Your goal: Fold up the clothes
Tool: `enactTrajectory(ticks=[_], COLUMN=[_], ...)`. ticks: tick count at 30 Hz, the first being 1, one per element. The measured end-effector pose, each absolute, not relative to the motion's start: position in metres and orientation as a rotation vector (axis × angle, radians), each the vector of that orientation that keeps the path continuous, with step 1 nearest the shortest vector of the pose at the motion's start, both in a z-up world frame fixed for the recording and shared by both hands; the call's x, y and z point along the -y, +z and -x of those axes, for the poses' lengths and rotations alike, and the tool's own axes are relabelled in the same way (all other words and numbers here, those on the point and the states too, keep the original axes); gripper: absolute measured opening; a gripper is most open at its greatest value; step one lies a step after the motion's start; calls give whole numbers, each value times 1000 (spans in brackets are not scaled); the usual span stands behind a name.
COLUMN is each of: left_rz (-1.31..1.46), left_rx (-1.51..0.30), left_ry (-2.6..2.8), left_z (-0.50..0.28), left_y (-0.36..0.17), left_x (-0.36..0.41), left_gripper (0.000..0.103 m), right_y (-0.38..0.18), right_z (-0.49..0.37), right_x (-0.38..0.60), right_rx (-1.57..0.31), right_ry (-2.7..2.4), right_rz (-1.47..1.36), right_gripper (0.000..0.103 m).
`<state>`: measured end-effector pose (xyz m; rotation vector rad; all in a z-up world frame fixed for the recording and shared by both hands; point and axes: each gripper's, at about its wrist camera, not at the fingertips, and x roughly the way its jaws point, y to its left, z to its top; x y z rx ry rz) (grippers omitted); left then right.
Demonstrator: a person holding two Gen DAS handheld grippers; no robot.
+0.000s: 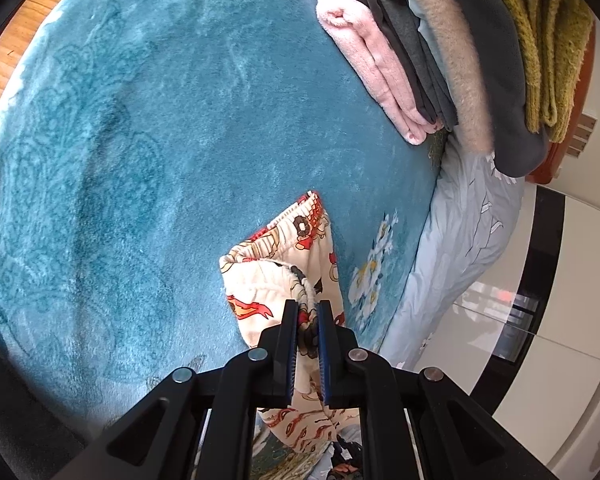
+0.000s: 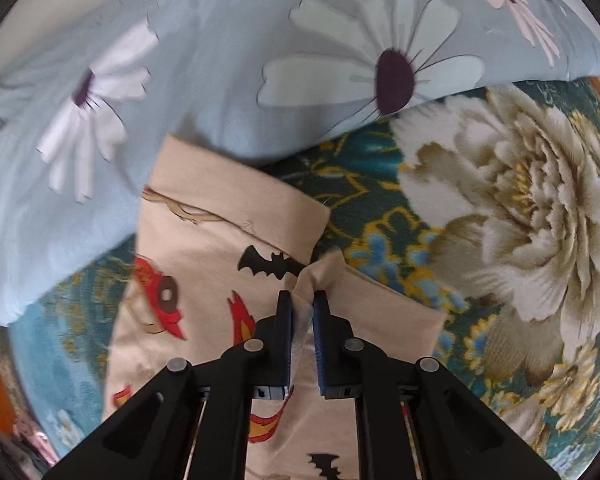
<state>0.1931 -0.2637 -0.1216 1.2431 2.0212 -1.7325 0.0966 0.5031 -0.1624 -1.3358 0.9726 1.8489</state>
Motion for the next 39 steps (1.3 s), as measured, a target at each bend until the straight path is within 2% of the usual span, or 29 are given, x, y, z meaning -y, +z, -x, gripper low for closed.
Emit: enactTrajectory(ticks=[7, 17, 19, 21, 22, 23, 24, 27, 29, 31, 35, 39], left_rz=[-1205, -1315, -1329, -1328, -1320, -1313, -1308, -1308, -1337, -1383, -1374, -1299], left_rx=[-2054, -1974, -1969, -1989, -2003, -2013, -2008, -1906, -1776, -1729, -1813, -1885], left_ry=[-1772, -1765, -1800, -1833, -1851, -1873, -1914, -2037, -2042, -1972, -1807, -1747], left_z=[-170, -95, -91, -90, -91, -93, -96, -113, -128, -144, -164, -166], left_y=[-99, -135, -134, -132, -129, -124, -118, -100, -101, -121, -164, -184], left_x=[272, 274, 271, 268, 267, 266, 264, 260, 258, 256, 250, 246], left_gripper=[10, 12, 18, 35, 39, 48, 55, 63, 66, 66, 66, 64], right_y=[-108, -138, -138, -138, -137, -136, -134, -127, -128, -132, -154, -166], right_z=[-88, -32, -30, -32, -36, -40, -44, -69, -93, -119, -158, -160], right_x=[-513, -515, -513, -514, -515, -516, -517, -523, -530, -539, -557, -560], right_rx=[-966, -996, -992, -1012, -1031, -1050, -1068, -1099, -1090, -1111, -1225, -1329], right_ry=[1987, 1882, 1924, 1984, 2008, 2032, 2052, 2096, 2101, 2072, 1988, 2006], right_rz=[1183, 1304, 1304, 1307, 1293, 1279, 1263, 1208, 1170, 1132, 1084, 1073], right_gripper=[9, 10, 16, 31, 35, 41, 44, 47, 48, 50, 51, 54])
